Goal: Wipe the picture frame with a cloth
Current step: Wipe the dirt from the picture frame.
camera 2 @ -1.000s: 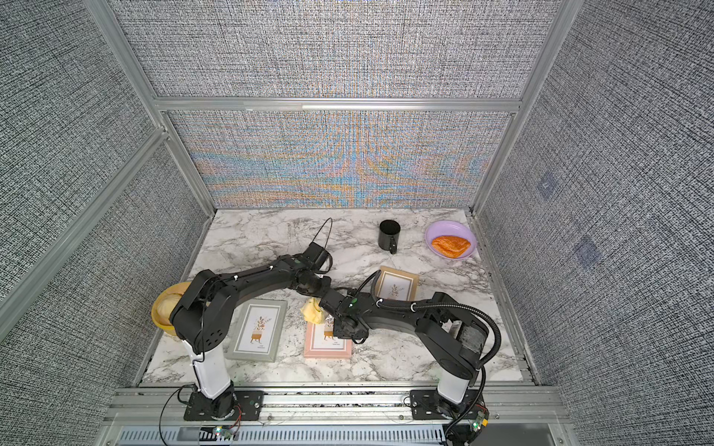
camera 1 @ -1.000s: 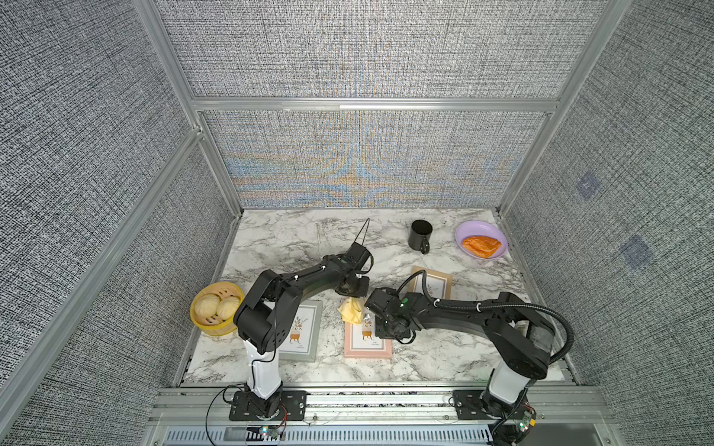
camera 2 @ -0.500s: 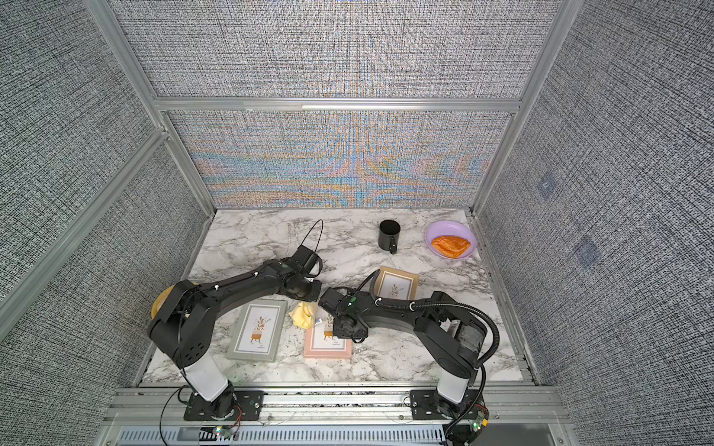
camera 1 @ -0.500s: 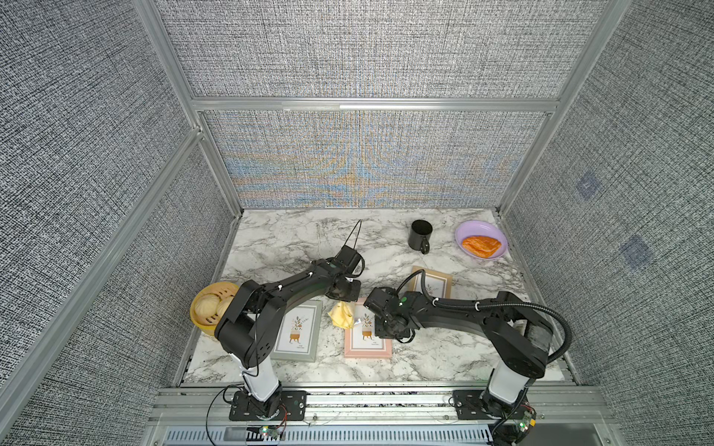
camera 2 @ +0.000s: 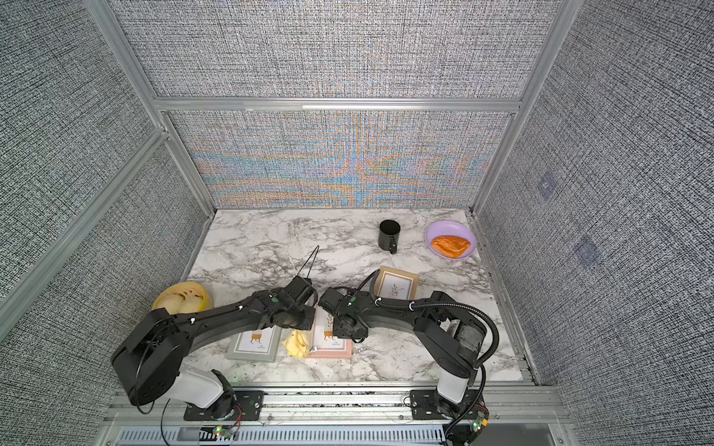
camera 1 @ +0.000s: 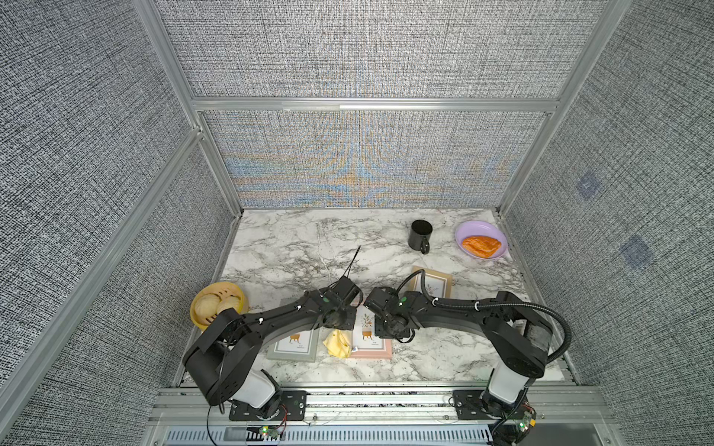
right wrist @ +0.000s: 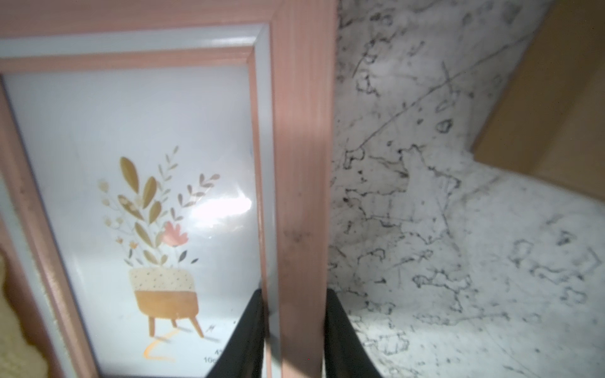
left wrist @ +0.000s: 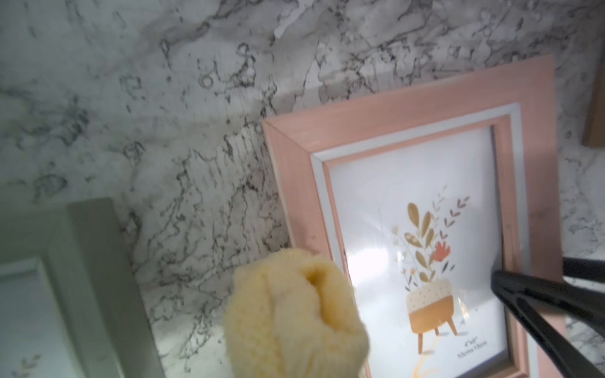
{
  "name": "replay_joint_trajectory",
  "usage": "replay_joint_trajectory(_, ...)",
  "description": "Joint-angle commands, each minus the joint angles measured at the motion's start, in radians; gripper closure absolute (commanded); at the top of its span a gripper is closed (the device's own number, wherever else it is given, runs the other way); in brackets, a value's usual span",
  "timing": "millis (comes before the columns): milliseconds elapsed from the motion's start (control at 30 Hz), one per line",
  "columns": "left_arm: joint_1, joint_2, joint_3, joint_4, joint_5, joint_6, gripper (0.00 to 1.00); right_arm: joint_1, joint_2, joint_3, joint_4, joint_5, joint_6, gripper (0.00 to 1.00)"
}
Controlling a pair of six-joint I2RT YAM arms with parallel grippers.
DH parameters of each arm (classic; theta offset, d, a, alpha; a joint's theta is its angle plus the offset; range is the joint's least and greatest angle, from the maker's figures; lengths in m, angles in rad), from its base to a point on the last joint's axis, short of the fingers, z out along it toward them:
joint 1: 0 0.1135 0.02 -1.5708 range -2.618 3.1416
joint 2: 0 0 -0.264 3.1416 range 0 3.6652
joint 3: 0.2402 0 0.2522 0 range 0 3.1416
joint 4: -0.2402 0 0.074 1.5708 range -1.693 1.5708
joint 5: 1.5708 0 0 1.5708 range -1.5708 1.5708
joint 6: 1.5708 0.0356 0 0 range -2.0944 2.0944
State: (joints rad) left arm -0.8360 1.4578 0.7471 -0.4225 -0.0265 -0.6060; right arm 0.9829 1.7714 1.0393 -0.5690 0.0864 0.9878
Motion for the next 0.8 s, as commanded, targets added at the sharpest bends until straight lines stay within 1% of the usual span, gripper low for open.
replay_joint_trajectory(0,-0.043,-0.036,-0.062,-0.061,0.052,-0.114,1.00,-0.001,0.024,-0.021,-0.141,0.012,0.000,0.72)
replay_joint_trajectory(100,-0.058,-0.064,-0.101,-0.037,0.048,-0.137,1.00,-0.001,0.028,-0.019,-0.139,0.010,0.000,0.72)
replay_joint_trajectory(167,-0.060,-0.068,-0.094,-0.024,0.035,-0.126,1.00,-0.001,0.033,-0.015,-0.139,0.009,-0.004,0.72)
replay_joint_trajectory(233,-0.058,-0.056,-0.056,-0.023,0.006,-0.103,1.00,-0.002,0.037,-0.006,-0.143,0.010,-0.008,0.72)
replay_joint_trajectory(300,-0.057,-0.030,0.001,-0.048,-0.063,-0.106,1.00,-0.001,0.042,-0.002,-0.143,0.010,-0.009,0.72)
replay_joint_trajectory(333,-0.056,-0.008,0.035,-0.059,-0.098,-0.095,1.00,-0.001,0.043,0.000,-0.144,0.011,-0.009,0.72)
replay_joint_trajectory(400,-0.040,0.038,0.079,-0.037,-0.121,-0.050,1.00,-0.001,0.045,0.002,-0.144,0.011,-0.008,0.72)
replay_joint_trajectory(533,0.030,0.134,0.146,0.042,-0.093,0.018,1.00,-0.001,0.046,0.004,-0.147,0.013,-0.007,0.72)
replay_joint_trajectory(633,0.076,0.179,0.187,0.078,-0.087,0.052,1.00,-0.002,0.040,0.001,-0.152,0.019,-0.005,0.72)
replay_joint_trajectory(767,0.103,0.206,0.228,0.101,-0.057,0.102,1.00,-0.001,0.038,0.000,-0.149,0.023,0.001,0.72)
